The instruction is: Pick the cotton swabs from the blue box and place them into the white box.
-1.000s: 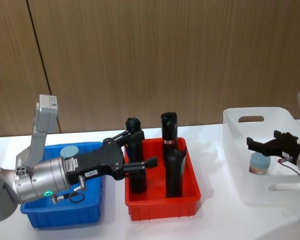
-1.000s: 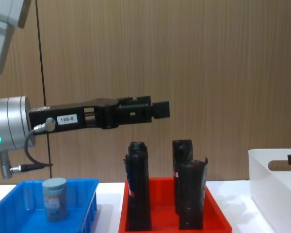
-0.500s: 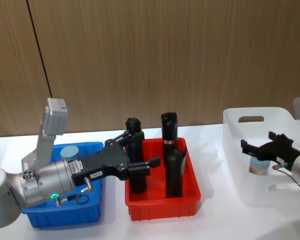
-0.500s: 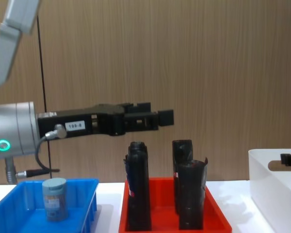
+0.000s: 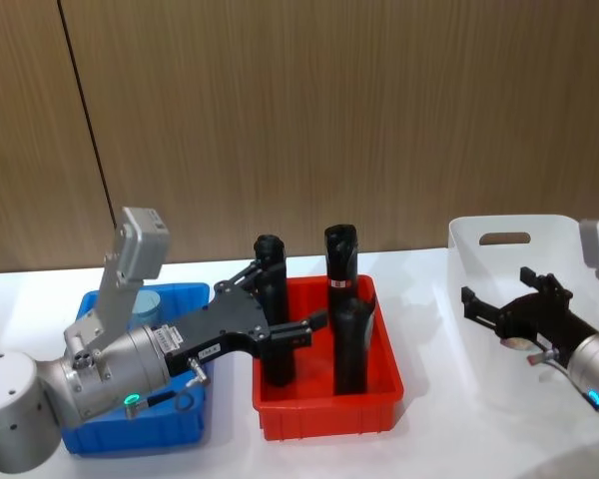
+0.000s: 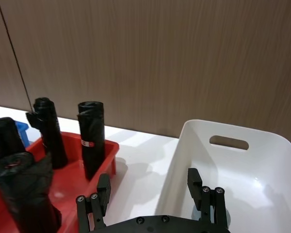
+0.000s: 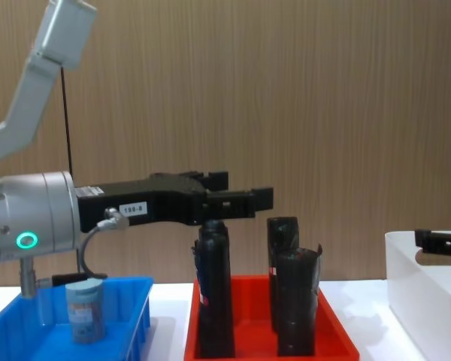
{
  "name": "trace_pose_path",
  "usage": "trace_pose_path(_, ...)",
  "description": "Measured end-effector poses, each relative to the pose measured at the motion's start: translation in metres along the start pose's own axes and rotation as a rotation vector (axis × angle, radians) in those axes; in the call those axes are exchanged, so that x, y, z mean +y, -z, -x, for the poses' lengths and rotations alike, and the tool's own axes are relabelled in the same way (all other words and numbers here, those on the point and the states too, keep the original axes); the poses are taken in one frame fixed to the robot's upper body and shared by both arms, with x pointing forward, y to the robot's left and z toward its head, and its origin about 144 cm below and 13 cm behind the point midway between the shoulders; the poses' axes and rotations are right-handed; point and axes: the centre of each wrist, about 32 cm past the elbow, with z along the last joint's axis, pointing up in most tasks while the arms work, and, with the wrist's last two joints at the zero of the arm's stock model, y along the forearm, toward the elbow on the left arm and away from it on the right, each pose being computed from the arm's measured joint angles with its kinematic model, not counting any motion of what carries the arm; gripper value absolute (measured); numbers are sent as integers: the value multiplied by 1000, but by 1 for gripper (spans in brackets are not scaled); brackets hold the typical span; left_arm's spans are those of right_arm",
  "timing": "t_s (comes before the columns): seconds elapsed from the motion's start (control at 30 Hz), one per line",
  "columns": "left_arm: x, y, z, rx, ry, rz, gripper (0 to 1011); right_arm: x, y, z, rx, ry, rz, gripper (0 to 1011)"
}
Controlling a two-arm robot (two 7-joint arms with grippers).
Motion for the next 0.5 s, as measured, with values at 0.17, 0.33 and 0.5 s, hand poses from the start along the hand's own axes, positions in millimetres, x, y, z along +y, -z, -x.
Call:
trace_pose_path(0.17,-2,2,7,-14,-46,-11,1000,-10,2,12,-5,-5,-38,1001)
trace_pose_path(0.33,-4,3,15,-33,-98,-20,1000,-21,3,26,-6,-11,-83,1001)
trace_pose_path(0.5,-6,4,22,-49,-144,-29,1000,-34,3,40,-4,-17,-130,1001)
